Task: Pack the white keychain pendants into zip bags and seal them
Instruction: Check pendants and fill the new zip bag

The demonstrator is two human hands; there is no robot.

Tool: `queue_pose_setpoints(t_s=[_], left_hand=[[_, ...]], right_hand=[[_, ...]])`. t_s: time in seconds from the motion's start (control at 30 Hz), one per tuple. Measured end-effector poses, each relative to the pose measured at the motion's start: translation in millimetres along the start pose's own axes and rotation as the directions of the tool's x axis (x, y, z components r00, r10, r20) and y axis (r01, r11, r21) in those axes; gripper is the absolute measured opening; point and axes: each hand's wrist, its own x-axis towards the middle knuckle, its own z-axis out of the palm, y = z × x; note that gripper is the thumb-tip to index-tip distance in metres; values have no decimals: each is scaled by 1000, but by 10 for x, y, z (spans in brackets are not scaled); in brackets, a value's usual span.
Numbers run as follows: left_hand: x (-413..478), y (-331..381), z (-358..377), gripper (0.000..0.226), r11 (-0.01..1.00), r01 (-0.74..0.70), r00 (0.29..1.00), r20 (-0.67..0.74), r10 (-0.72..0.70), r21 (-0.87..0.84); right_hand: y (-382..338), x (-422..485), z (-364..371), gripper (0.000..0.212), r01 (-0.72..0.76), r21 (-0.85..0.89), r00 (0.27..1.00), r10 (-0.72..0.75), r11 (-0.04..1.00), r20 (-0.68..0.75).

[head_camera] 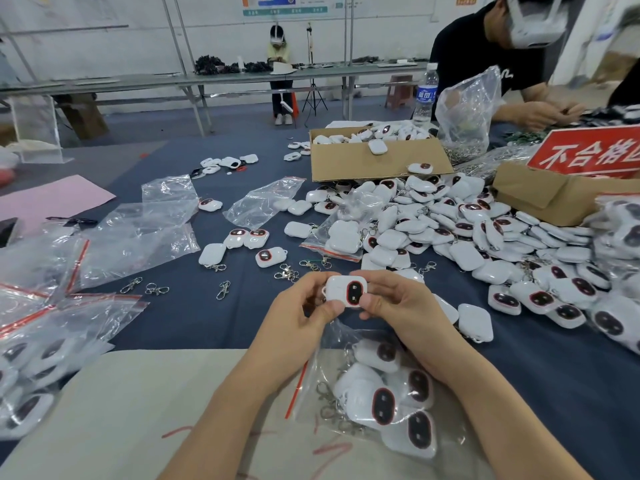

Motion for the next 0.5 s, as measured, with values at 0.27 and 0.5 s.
queue_pose_setpoints(t_s=[0.27, 0.5], left_hand=[[14, -96, 45, 31, 997, 21, 995, -99, -14, 70], [23, -118, 51, 30, 994, -32, 990, -130, 46, 108]], right_hand=[[15, 7, 41, 38, 7, -74, 1000, -8, 997, -19], [17, 7, 60, 37, 44, -51, 999, -44, 998, -2]])
